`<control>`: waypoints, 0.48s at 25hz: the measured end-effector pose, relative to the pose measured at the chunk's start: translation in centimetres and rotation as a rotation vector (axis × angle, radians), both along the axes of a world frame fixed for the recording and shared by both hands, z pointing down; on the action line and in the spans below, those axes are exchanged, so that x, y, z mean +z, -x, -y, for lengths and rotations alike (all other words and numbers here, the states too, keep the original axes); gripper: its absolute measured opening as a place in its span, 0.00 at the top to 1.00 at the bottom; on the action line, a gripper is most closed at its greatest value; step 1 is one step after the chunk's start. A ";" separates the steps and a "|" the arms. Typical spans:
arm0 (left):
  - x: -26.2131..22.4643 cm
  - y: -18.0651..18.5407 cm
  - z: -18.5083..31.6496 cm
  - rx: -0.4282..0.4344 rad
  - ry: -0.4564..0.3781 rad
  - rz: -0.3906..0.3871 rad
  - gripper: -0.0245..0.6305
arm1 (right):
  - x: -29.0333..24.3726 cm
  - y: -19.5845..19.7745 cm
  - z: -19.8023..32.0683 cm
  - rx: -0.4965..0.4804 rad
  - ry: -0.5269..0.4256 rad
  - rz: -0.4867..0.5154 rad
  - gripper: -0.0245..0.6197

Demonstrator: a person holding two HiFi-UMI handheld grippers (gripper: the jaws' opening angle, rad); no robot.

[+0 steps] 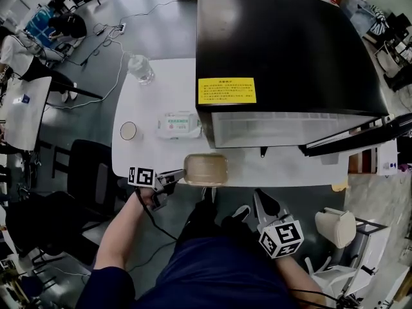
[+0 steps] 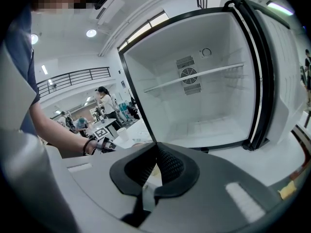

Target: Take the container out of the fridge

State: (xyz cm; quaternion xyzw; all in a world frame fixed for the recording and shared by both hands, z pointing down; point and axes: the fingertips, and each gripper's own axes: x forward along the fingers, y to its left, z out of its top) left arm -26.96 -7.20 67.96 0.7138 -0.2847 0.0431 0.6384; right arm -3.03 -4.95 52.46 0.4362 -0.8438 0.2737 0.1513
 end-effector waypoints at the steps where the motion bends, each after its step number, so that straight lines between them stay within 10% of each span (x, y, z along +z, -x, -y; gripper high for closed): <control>1: 0.2 0.3 0.0 0.007 0.001 0.000 0.89 | 0.1 0.0 0.0 0.003 0.003 0.000 0.95; 12: 1.4 5.5 1.1 -0.018 -0.020 0.040 0.89 | 0.4 0.2 0.2 0.013 0.027 -0.015 0.95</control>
